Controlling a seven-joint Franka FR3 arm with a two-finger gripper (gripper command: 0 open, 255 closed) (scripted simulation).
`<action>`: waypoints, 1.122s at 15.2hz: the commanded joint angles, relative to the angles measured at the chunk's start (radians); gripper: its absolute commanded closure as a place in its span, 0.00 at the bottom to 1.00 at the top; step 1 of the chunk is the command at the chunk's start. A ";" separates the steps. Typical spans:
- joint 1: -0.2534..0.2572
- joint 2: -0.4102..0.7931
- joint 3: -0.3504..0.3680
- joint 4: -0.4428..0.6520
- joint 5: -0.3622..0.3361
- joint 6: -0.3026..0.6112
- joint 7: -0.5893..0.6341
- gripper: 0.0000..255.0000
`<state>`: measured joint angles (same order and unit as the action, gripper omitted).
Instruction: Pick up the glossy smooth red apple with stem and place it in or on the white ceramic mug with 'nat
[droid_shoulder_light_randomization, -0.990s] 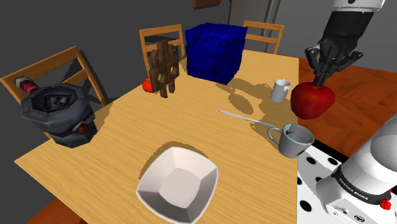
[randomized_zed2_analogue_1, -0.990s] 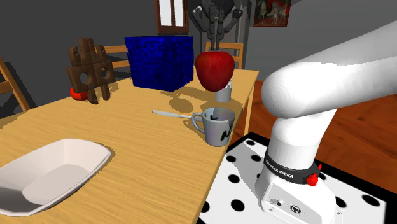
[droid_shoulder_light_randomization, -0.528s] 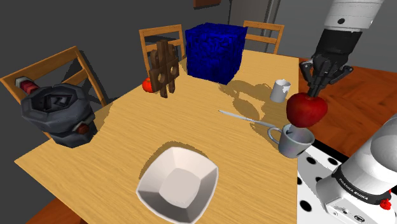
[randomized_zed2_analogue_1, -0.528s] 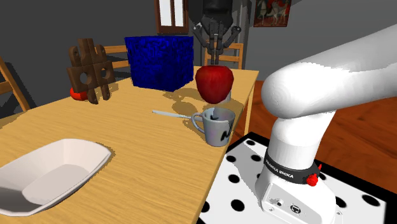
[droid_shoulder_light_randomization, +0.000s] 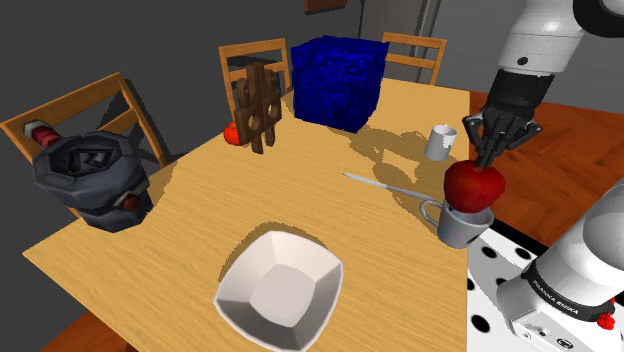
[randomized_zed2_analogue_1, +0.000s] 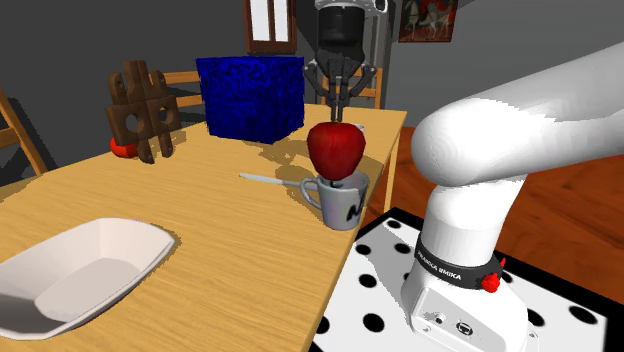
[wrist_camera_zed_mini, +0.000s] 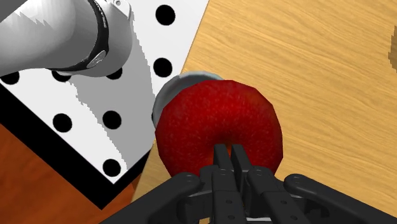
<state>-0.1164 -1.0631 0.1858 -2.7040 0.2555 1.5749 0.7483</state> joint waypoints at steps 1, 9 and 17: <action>0.000 0.002 0.001 -0.005 0.000 0.005 -0.001 1.00; 0.000 0.004 0.002 -0.006 0.001 0.008 -0.001 0.00; -0.015 0.046 -0.028 0.139 -0.029 -0.095 0.001 0.00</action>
<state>-0.1295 -1.0182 0.1634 -2.5825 0.2315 1.4964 0.7499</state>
